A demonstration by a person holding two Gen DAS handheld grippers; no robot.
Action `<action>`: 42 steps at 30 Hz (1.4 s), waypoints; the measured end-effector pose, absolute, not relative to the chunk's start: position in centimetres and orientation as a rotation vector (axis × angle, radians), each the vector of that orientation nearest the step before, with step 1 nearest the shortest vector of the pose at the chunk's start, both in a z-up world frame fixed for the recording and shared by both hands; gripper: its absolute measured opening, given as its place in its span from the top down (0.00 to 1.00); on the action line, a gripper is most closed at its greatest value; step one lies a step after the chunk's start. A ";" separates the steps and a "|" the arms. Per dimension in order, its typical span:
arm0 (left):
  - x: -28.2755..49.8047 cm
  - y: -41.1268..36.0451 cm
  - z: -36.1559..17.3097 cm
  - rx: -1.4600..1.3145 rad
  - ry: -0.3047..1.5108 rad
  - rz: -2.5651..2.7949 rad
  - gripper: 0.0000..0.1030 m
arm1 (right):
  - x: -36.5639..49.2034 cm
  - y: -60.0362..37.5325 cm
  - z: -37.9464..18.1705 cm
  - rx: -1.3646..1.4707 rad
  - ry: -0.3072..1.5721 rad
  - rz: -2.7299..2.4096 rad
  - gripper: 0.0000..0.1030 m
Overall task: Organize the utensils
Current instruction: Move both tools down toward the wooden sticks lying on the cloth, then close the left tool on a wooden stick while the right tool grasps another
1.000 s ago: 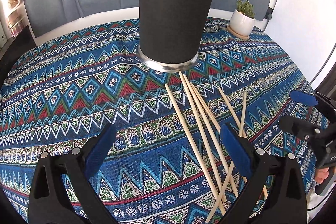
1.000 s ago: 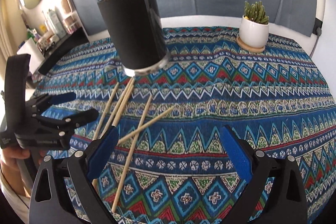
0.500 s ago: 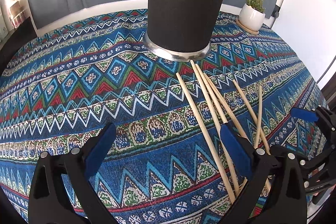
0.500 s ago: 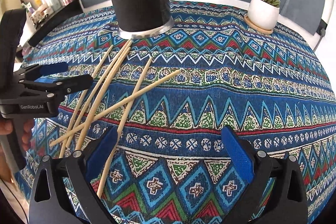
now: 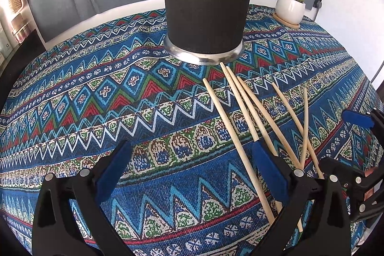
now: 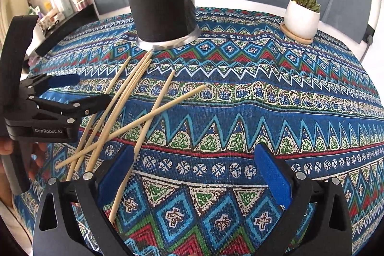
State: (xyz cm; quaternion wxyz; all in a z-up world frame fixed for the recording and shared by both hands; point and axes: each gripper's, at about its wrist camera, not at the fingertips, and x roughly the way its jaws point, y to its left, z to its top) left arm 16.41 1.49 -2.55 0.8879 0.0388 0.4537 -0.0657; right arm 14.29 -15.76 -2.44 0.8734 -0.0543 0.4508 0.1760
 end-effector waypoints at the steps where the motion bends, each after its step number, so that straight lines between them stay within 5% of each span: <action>1: 16.4 1.4 -2.6 0.080 0.943 -0.136 0.05 | 14.3 -15.8 -2.5 -0.113 0.942 0.369 0.06; 11: 16.1 1.4 -2.5 0.089 0.940 -0.128 0.06 | 14.4 -15.8 -2.5 -0.116 0.941 0.366 0.06; 14: 15.4 1.2 -2.2 0.096 0.923 -0.141 0.20 | 14.2 -15.9 -2.5 -0.132 0.938 0.367 0.11; 16: 14.7 1.2 -2.0 0.103 0.906 -0.160 0.34 | 13.8 -16.3 -2.2 -0.171 0.914 0.357 0.45; 17: 14.4 1.3 -1.9 0.106 0.901 -0.167 0.43 | 13.7 -16.8 -2.1 -0.166 0.911 0.357 0.53; 19: 14.0 1.8 -1.7 0.099 0.899 -0.159 0.53 | 14.0 -18.1 -1.9 -0.145 0.916 0.337 0.93; 22: 13.8 3.4 -1.5 0.066 0.911 -0.120 0.76 | 15.0 -20.4 -2.0 -0.056 0.957 0.338 1.00; 25: 13.6 4.8 -1.3 0.048 0.936 -0.109 0.94 | 15.8 -21.9 -2.0 0.103 1.007 0.360 0.93; 27: 13.4 5.4 -1.2 0.050 0.944 -0.102 0.95 | 15.8 -21.4 -1.7 0.118 1.021 0.388 0.91; 29: 13.1 5.9 -1.2 0.063 0.945 -0.090 0.95 | 15.4 -19.9 -1.2 0.069 1.011 0.417 0.69; 30: 12.9 6.1 -1.2 0.065 0.943 -0.085 0.95 | 15.1 -19.0 -0.8 0.044 0.999 0.426 0.43; 31: 12.7 6.4 -1.2 0.061 0.940 -0.083 0.95 | 14.6 -18.2 -0.3 0.021 0.977 0.446 0.39; 42: 11.1 8.9 -1.2 0.041 0.914 -0.075 0.95 | 15.0 -12.4 -1.8 -0.155 1.069 0.427 0.52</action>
